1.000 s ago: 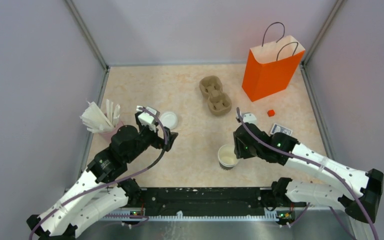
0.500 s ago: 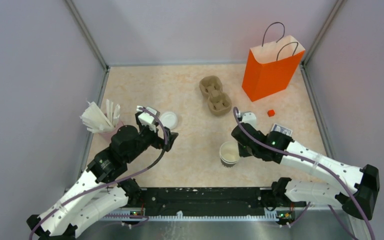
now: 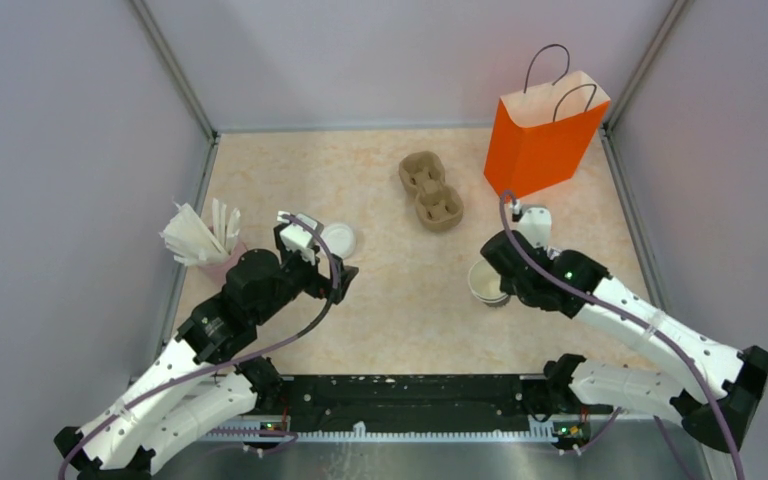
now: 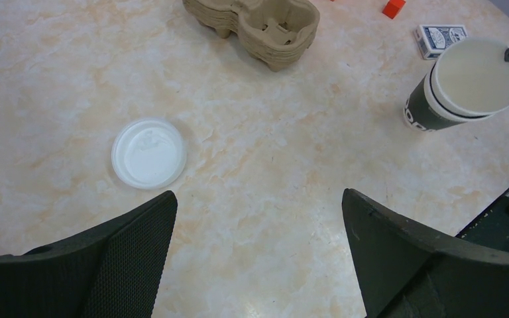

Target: Pack the takeout coffee

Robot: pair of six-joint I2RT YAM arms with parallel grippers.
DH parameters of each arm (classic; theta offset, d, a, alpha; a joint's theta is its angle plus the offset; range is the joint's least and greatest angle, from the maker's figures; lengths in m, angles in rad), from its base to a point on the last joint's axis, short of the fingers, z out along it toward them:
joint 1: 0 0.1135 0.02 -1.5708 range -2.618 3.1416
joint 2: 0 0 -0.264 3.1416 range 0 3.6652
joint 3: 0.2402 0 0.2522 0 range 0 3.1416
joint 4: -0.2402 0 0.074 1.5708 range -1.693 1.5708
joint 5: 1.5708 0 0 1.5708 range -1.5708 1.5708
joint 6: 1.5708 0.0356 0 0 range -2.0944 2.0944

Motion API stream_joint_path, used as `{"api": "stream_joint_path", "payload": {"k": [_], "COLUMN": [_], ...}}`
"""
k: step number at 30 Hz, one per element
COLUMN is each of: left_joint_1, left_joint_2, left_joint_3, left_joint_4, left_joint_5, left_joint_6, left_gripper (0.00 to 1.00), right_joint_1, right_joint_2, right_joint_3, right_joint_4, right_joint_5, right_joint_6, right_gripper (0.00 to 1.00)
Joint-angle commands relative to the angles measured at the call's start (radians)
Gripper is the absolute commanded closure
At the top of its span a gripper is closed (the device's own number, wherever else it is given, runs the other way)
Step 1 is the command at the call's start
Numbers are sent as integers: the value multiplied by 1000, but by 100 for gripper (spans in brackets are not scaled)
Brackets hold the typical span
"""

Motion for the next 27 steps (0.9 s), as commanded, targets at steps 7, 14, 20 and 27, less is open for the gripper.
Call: {"api": "stream_joint_path", "payload": {"k": [7,14,20,27], "left_joint_1": [-1,-2,-2,-1], "left_joint_2": [14,40,43,26], "left_joint_3": [-8,-7,-8,-4], "left_joint_4": [16,25,21,12], "left_joint_5": [12,51,48,-1], "left_joint_6": [4,-13,-7,-4], "left_gripper": [1,1,1,1], "right_joint_1": [-140,-140,-140,-140], "right_joint_2": [-219,-299,-329,-312], "right_joint_3": [-74,-183,-120,-16], "right_joint_4": [50,158,83,37], "right_joint_5": [31,-104,13,42], "right_joint_6": [82,144,160,117], "right_gripper": [100,100,100,100]}}
